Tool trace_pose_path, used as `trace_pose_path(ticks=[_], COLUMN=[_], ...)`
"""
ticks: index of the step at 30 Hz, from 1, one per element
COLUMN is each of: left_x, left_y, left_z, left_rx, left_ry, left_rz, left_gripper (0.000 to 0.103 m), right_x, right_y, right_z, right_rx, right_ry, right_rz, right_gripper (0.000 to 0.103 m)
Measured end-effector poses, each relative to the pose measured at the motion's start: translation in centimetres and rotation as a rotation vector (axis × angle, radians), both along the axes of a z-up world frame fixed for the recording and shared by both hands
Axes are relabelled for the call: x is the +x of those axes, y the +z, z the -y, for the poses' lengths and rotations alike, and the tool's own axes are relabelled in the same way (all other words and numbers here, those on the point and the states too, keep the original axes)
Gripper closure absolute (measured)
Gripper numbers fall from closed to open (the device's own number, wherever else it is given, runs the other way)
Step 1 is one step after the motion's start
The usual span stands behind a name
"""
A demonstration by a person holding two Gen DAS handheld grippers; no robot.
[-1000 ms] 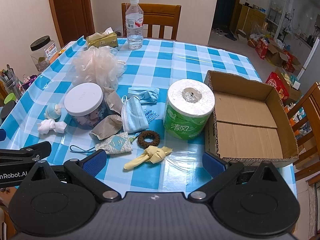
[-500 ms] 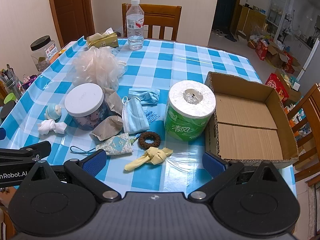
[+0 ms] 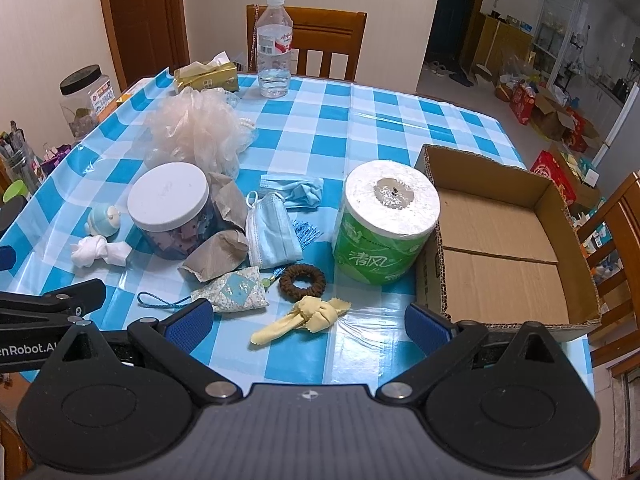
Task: Organize soft objects
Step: 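Move the right tool to the yellow knotted cloth while the left tool approaches the white knotted cloth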
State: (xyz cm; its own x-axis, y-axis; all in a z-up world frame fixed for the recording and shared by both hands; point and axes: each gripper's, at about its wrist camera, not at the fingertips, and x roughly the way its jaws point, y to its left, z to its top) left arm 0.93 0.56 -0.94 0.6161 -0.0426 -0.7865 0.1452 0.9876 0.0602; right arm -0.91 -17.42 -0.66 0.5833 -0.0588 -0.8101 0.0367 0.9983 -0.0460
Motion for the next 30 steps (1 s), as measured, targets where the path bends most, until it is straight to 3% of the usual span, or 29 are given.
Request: trace_pose_path(ticks=[17,30], left_x=[0.6,2.7], left_y=[-2.9,-5.9], left_z=[-1.0,-3.0], left_rx=[-0.007,0.018], left_ry=[-0.084,-0.086], left_rz=[0.023,0.003], left_gripper=[0.001,0.001], right_x=[1.1,3.3], right_y=[-3.1,-6.5], right_z=[-1.4,-0.5], right_rx=[-0.005,-0.015], right_ry=[0.049,-0.021], right_rz=[-0.013,-0.044], right_gripper=[0.000,0.000])
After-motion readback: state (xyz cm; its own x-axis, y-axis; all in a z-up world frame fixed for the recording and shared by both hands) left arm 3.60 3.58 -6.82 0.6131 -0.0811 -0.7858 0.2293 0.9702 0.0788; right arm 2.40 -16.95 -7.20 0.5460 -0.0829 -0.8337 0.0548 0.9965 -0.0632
